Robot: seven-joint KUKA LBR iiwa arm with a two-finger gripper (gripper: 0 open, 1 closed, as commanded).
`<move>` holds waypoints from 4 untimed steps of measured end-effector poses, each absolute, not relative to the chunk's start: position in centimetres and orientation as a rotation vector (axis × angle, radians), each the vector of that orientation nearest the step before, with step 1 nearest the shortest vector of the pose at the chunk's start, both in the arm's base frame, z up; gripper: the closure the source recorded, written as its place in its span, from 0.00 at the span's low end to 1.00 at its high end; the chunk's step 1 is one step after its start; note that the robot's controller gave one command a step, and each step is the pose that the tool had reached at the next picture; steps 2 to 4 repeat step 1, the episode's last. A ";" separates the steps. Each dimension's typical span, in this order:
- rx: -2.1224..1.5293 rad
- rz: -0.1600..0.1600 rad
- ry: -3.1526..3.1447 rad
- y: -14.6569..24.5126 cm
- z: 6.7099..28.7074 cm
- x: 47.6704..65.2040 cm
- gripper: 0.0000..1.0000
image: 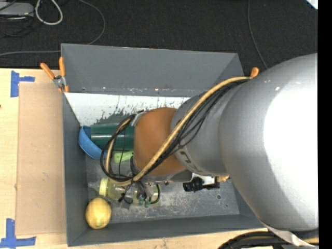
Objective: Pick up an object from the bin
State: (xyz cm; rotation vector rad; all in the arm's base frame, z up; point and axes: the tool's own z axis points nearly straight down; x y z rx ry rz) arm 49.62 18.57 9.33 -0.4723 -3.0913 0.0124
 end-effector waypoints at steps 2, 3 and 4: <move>-0.469 0.010 -3.095 18.6 13.1 49.8 1.00; -0.469 0.010 -3.095 18.6 13.1 49.8 1.00; -0.469 0.010 -3.095 18.6 13.1 49.8 1.00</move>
Offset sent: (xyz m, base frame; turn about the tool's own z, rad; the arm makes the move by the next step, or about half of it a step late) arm 0.0015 0.0004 0.0432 -0.0018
